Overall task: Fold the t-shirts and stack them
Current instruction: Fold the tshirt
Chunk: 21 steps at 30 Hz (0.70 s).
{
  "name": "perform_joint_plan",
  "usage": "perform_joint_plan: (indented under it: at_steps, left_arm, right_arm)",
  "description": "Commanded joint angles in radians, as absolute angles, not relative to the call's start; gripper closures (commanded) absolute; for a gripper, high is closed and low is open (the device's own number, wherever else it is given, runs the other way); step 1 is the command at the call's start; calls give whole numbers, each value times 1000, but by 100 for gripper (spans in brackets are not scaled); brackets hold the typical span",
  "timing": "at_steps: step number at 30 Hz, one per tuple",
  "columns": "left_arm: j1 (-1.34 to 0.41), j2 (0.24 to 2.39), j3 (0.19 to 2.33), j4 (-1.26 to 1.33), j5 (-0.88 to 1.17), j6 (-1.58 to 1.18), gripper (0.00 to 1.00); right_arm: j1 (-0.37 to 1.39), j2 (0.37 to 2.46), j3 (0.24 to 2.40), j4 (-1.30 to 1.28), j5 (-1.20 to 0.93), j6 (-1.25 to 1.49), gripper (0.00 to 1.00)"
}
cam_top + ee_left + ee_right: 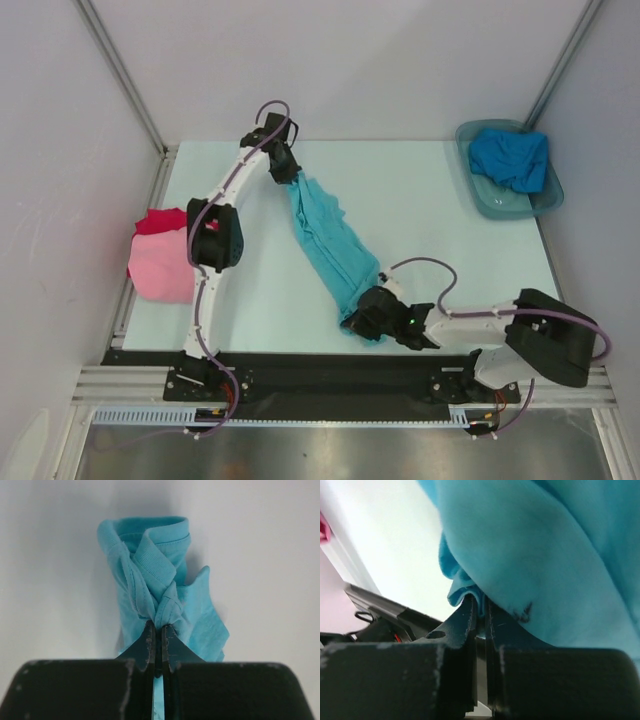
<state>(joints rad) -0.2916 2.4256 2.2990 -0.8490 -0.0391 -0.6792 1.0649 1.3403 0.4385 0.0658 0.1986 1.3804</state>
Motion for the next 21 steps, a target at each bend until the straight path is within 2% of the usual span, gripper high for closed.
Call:
perform_joint_plan:
  at_steps: [1, 6, 15, 18, 21]
  left_arm:
    - [-290, 2416, 2306, -867, -17, -654, 100]
    - [-287, 2376, 2243, -842, -37, -631, 100]
    - [-295, 2399, 2275, -827, 21, -627, 98]
    - [-295, 2408, 2289, -807, 43, -615, 91]
    - [-295, 2419, 2309, -804, 41, -597, 76]
  right_arm:
    - [1141, 1466, 559, 166, 227, 1396, 100]
    - [1166, 1552, 652, 192, 201, 1348, 100]
    - [1239, 1725, 791, 264, 141, 1322, 100]
    - [1261, 1765, 827, 281, 112, 1299, 100]
    - [1287, 1799, 864, 278, 94, 1281, 100]
